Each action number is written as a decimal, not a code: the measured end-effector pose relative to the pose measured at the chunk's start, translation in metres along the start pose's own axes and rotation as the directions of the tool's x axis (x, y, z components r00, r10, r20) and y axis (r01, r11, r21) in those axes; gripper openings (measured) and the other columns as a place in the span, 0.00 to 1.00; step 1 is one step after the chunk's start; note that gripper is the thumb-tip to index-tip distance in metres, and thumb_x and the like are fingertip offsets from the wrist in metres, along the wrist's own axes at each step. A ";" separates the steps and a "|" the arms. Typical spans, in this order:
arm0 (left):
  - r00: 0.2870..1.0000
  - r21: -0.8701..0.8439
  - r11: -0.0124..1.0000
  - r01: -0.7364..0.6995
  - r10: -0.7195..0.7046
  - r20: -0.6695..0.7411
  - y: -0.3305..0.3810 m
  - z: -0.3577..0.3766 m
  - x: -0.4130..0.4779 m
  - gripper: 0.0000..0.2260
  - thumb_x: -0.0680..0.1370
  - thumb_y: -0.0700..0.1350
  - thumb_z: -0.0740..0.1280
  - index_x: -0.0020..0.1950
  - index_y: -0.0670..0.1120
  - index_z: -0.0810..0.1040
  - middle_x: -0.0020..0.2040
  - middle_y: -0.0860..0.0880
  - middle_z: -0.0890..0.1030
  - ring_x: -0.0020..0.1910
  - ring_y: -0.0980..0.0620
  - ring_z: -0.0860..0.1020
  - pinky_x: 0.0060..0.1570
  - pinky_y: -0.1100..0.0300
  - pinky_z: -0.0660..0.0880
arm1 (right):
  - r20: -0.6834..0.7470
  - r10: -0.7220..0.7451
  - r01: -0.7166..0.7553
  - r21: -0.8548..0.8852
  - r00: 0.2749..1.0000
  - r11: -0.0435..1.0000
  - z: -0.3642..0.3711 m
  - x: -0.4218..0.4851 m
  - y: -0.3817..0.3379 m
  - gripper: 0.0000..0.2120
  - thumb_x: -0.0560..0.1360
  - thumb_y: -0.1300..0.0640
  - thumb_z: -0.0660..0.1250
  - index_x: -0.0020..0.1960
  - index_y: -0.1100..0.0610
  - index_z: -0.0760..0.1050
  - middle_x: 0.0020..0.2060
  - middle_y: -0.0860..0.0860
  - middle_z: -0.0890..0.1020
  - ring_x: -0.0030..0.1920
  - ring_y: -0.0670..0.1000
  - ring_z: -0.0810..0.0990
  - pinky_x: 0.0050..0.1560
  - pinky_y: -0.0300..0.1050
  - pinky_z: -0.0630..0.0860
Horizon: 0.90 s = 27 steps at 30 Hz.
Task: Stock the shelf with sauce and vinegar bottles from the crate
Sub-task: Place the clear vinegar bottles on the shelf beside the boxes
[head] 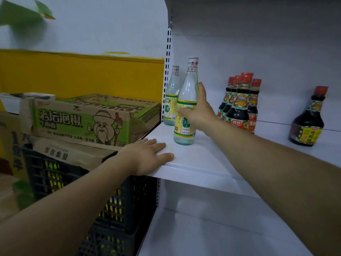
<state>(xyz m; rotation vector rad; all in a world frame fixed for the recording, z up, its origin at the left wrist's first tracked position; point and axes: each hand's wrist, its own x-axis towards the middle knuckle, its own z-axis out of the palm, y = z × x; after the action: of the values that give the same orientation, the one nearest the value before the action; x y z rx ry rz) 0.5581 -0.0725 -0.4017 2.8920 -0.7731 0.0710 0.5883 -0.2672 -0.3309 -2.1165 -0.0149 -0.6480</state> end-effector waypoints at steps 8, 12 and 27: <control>1.000 0.010 1.000 0.018 -0.018 -0.015 0.000 0.002 0.002 0.32 0.72 0.72 0.46 0.75 0.62 0.53 0.78 0.56 0.52 0.76 0.54 0.49 0.72 0.50 0.52 | -0.106 0.047 -0.048 -0.006 0.993 0.999 0.018 0.051 0.026 0.48 0.73 0.55 0.73 0.78 0.42 0.42 0.61 0.57 0.71 0.56 0.58 0.78 0.55 0.56 0.78; 0.999 0.011 1.000 0.017 -0.017 -0.027 -0.001 0.004 0.002 0.33 0.72 0.73 0.45 0.75 0.63 0.53 0.78 0.56 0.52 0.76 0.55 0.49 0.71 0.51 0.52 | -0.125 0.051 -0.056 -0.044 0.991 0.997 0.028 0.072 0.039 0.43 0.75 0.54 0.70 0.78 0.45 0.43 0.61 0.55 0.75 0.55 0.56 0.78 0.50 0.50 0.77; 0.995 -0.018 1.000 -0.010 0.008 -0.103 -0.001 0.005 -0.004 0.46 0.57 0.76 0.35 0.74 0.65 0.51 0.77 0.59 0.51 0.76 0.57 0.49 0.71 0.56 0.51 | -0.174 0.040 -0.072 -0.186 0.984 0.980 0.044 0.121 0.065 0.44 0.77 0.53 0.68 0.78 0.48 0.38 0.65 0.57 0.68 0.57 0.58 0.77 0.48 0.49 0.72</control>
<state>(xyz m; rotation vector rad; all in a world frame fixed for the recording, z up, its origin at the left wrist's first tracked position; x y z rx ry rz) 0.5553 -0.0704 -0.4072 2.8417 -0.7637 0.2112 0.7279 -0.2998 -0.3457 -2.2297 0.2090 -0.8215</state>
